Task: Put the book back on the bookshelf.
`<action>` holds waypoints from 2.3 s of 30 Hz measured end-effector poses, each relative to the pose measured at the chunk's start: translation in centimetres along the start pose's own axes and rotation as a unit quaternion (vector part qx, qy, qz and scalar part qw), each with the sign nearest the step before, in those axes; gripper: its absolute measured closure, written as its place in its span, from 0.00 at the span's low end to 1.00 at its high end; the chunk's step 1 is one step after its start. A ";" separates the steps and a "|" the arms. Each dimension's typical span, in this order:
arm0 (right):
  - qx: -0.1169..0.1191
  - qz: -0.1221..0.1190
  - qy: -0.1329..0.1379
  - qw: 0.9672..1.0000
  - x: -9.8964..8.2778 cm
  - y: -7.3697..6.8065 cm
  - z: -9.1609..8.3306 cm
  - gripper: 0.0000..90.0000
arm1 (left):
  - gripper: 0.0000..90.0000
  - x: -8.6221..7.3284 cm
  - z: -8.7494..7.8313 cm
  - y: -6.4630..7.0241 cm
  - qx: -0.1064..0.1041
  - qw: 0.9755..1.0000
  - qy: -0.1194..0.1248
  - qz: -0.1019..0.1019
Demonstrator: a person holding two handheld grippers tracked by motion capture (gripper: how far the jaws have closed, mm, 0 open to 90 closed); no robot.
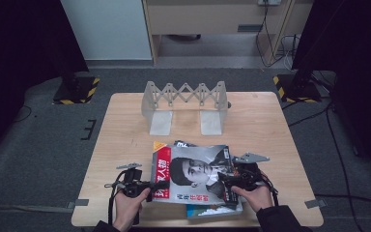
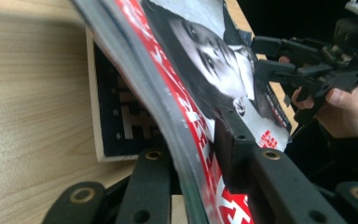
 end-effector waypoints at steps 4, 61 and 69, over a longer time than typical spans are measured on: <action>-0.009 0.007 0.006 1.000 0.1 0.4 -0.2 0.23 | 0.89 0.5 -0.2 0.1 -0.005 1.000 0.009 -0.005; -0.185 0.066 -0.027 0.980 -2.5 14.1 -3.0 0.09 | 0.96 14.0 -12.4 1.5 0.010 0.974 0.225 0.019; -0.189 0.056 -0.047 0.979 -3.1 14.3 -2.3 0.08 | 0.96 16.2 -13.6 1.0 0.044 0.971 0.234 0.031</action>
Point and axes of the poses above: each handheld gripper's, and its own axes: z roughly forward along the jaws, x roughly out of its top, y roughly to its right, the point moved 3 cm from there along z, roughly forward along the jaws, and after that the axes turned 7 degrees about z, right-handed, at the moved point
